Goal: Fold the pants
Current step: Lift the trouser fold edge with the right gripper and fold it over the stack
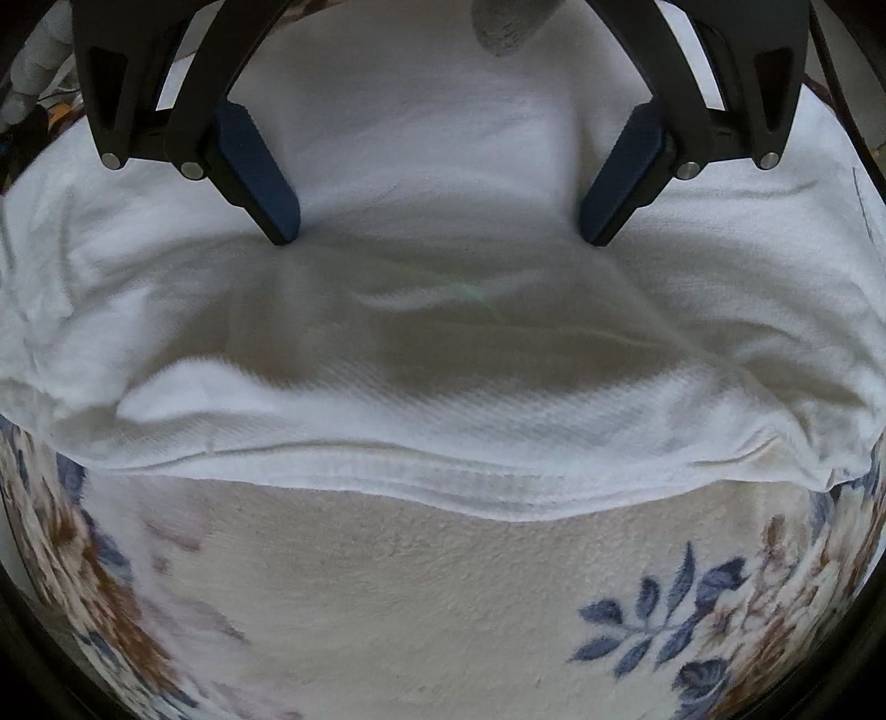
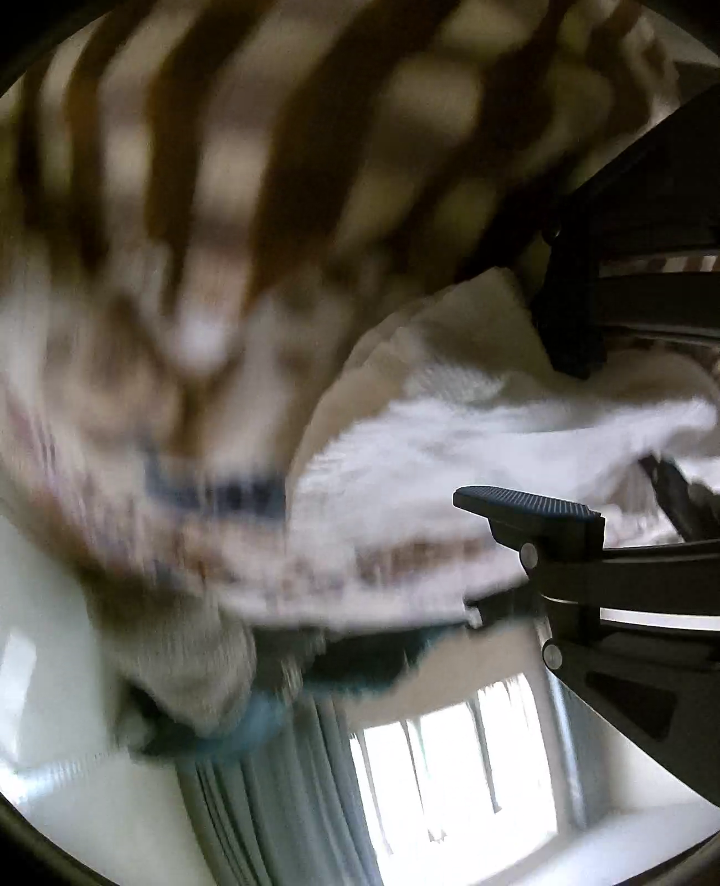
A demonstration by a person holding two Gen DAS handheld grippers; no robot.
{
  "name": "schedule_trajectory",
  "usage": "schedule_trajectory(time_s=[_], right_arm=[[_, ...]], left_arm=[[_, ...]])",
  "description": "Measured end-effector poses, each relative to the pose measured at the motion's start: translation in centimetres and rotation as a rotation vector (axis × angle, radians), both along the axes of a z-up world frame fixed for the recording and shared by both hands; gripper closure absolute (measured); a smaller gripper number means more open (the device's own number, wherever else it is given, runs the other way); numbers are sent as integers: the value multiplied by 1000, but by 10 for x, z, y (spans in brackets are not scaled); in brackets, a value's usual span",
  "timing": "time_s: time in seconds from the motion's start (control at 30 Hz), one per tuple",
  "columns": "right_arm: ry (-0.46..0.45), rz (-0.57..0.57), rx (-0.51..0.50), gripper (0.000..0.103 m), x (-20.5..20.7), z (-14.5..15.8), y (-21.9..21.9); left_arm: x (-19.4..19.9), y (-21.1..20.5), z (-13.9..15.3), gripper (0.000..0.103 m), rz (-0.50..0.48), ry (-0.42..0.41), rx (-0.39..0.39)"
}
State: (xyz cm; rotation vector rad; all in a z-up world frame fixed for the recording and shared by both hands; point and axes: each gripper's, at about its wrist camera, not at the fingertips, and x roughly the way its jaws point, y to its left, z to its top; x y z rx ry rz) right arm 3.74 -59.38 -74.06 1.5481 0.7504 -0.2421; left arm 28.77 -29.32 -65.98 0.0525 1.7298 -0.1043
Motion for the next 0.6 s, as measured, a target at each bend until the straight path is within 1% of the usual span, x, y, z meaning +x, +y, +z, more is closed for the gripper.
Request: schedule_trajectory(time_s=[0.03, 0.1, 0.13, 0.17, 0.2, 0.23, 0.27, 0.3, 0.33, 0.43, 0.5, 0.57, 0.6], right_arm=[[8, 27, -20, 67, 6, 0, 0], [100, 115, -48, 64, 24, -14, 2], [111, 124, -34, 63, 29, -21, 2], [104, 115, -21, 63, 33, -28, 2], [105, 108, -26, 65, 37, -28, 1], [112, 102, -39, 83, 39, -25, 0], [120, 93, -63, 96, 37, -19, -2], [141, 73, -90, 96, 37, -13, -5], [148, 52, -97, 96, 30, -9, -8], [166, 19, -63, 96, 23, -12, -12], [144, 26, -68, 96, 22, -3, -10], [133, 58, -120, 96, 26, 17, -6], [135, 74, -151, 96, 29, 28, -2]], left_arm=[[0, 0, -1, 0, 5, 5, -3], [0, 1, -2, 0, 3, 5, -1], [0, 1, -2, 0, 2, 3, 1], [-1, 1, -2, 0, 4, 2, 2], [0, 2, -1, 0, -4, 23, -10], [-1, 2, -1, 0, -4, 25, -11], [4, 4, 4, 0, 0, 31, -16], [7, 3, 7, 0, 4, 32, -23], [9, 2, 15, 0, 7, 29, -34], [10, 9, 27, 0, 42, 2, -63], [10, 16, 29, 0, 54, 1, -41], [12, 25, 34, 0, 74, -8, -18], [14, 33, 36, 0, 78, -16, 10]])
